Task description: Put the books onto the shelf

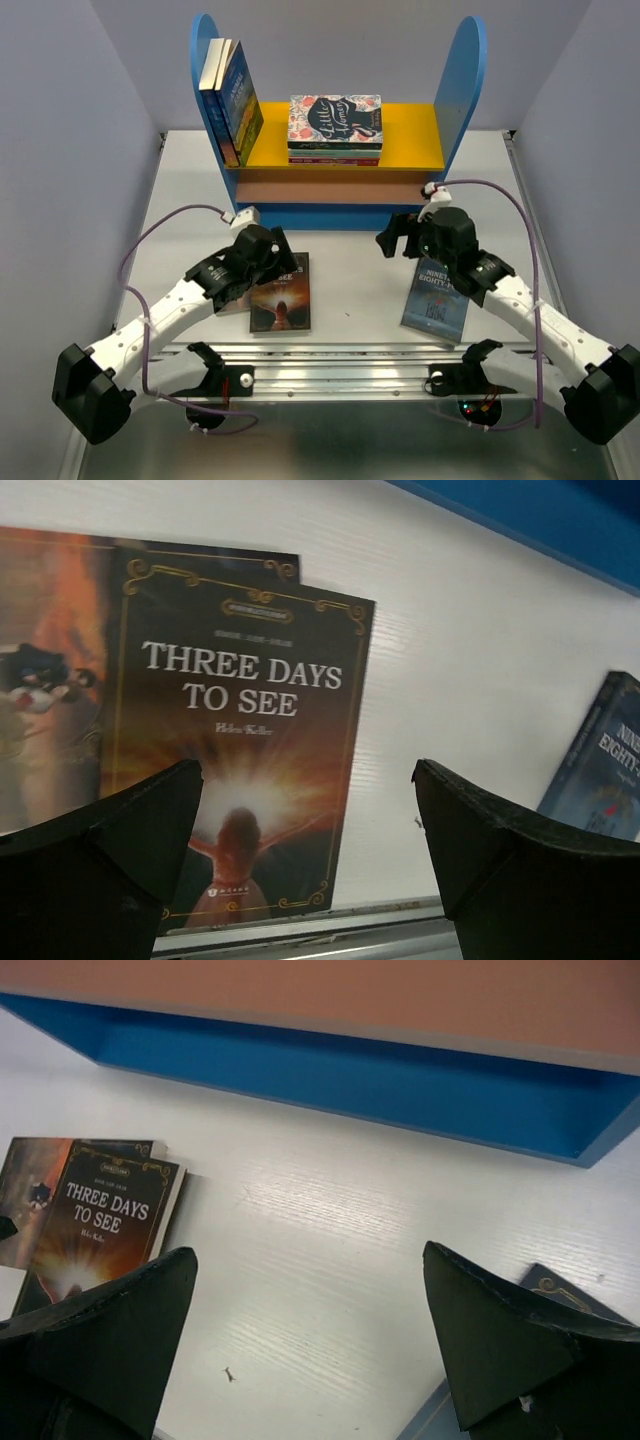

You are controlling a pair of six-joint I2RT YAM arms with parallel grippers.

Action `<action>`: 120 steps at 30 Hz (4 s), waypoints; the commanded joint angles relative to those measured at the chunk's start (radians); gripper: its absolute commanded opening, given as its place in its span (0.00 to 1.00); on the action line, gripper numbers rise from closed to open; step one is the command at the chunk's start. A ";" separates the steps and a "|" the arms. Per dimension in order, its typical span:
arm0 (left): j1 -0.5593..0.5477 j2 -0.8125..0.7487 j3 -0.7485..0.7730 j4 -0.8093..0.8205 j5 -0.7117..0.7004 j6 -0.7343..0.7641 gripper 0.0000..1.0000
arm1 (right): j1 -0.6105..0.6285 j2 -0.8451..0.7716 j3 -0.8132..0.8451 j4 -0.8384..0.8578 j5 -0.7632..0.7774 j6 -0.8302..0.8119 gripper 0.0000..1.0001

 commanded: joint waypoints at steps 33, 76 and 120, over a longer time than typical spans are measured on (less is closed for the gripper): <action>0.333 0.061 -0.300 0.240 0.149 -0.044 0.41 | 0.377 0.639 0.025 0.612 0.099 0.426 1.00; 0.333 -0.014 -0.323 0.371 0.358 0.002 0.31 | 0.386 0.658 0.074 0.757 -0.164 0.461 0.01; 0.338 -0.263 -0.168 1.115 1.051 0.004 0.99 | 0.276 -0.042 0.261 0.263 -0.318 0.259 0.01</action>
